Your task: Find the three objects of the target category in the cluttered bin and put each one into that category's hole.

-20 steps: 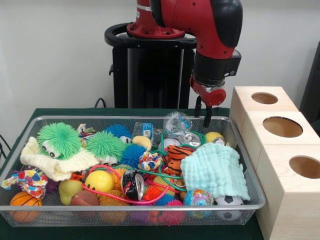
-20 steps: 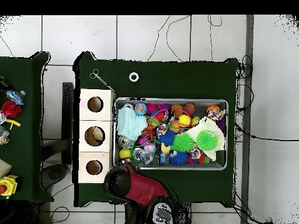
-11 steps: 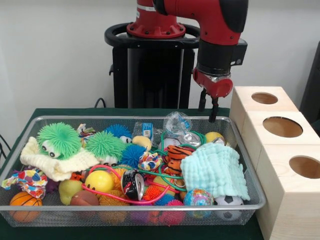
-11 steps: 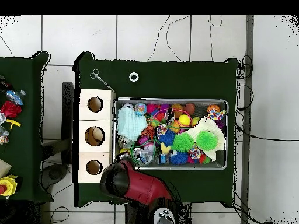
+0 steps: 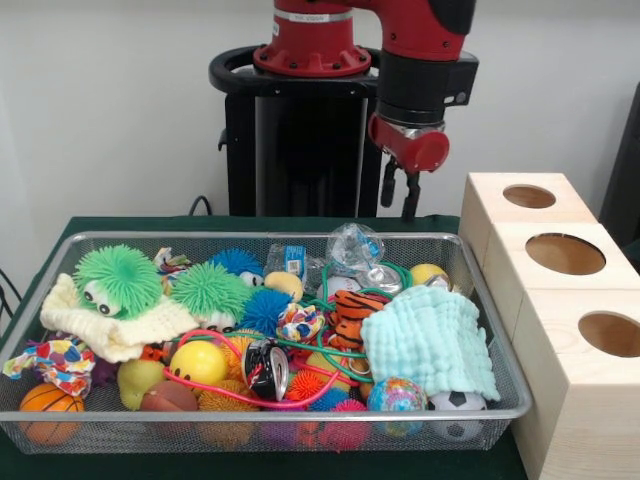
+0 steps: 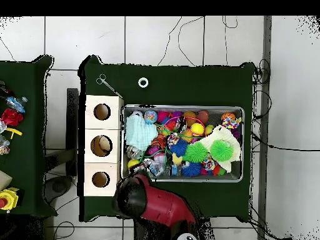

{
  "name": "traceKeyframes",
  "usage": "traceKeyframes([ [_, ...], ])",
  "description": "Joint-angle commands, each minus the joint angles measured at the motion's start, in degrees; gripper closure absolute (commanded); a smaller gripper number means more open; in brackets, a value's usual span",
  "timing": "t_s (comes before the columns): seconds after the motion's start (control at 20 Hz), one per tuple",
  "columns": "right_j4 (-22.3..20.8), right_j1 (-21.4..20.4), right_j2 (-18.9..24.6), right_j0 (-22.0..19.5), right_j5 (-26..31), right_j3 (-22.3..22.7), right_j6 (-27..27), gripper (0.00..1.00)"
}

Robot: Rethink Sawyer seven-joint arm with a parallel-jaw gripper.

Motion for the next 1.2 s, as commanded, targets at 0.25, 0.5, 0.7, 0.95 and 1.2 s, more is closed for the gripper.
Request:
traceKeyframes([
  [0.25, -13.5, 8.7, 6.1, -4.8, -14.6, 6.1, 1.7, 0.0],
  [0.5, -17.0, 11.8, 5.6, -7.3, -18.2, 6.0, 3.1, 0.0],
  [0.7, -19.3, 10.8, 6.0, -9.4, -17.5, 7.0, 3.0, 0.0],
  [0.95, -24.8, 9.1, 7.3, -14.1, -18.5, 9.7, 2.3, 0.0],
  [1.2, -26.8, 10.8, 6.2, -14.0, -22.2, 9.6, 4.2, 0.0],
])
